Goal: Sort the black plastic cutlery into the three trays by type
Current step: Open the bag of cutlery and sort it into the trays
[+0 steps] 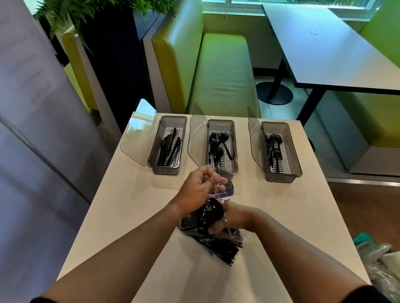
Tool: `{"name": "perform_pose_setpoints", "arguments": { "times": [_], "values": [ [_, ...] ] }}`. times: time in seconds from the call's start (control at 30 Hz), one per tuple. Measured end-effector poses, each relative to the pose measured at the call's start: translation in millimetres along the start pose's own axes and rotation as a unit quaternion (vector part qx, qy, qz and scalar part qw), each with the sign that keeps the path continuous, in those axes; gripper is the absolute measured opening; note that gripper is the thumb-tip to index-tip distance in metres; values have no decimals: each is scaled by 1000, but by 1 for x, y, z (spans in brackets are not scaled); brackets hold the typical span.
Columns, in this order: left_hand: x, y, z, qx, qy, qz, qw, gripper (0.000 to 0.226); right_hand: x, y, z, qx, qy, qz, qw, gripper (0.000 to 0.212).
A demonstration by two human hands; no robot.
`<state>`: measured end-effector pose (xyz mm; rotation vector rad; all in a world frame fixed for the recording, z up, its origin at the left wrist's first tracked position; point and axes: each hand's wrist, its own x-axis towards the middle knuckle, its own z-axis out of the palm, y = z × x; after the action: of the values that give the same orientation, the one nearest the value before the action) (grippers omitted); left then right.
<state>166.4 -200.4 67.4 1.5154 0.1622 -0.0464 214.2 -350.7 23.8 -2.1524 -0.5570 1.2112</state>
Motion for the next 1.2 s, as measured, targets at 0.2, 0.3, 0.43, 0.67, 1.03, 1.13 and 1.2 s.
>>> {"name": "perform_pose_setpoints", "arguments": {
  "times": [0.2, 0.3, 0.43, 0.67, 1.03, 1.13, 1.2],
  "values": [
    [1, -8, -17, 28, -12, -23, 999, 15, -1, 10, -1, 55, 18, 5, 998, 52],
    [-1, -13, -24, 51, -33, -50, 997, 27, -2, 10, -1, 49, 26, 3, 998, 52],
    [-6, -28, -36, 79, -59, -85, 991, 28, -2, 11, -1, 59, 24, 3, 998, 45],
    [-6, -39, -35, 111, -29, -74, 991, 8, -6, 10, 2, 47, -29, 53, 997, 34],
    [-5, -40, -40, 128, -44, -114, 984, 15, -11, 11, -2, 131, -24, 67, 989, 32],
    [-6, -36, -43, 128, -45, -135, 982, 25, -14, 9, -11, 153, -16, 55, 987, 27],
    [-6, -35, -45, 135, -43, -144, 979, 25, -16, 9, -17, 148, -22, 44, 988, 27]
  ]
}}
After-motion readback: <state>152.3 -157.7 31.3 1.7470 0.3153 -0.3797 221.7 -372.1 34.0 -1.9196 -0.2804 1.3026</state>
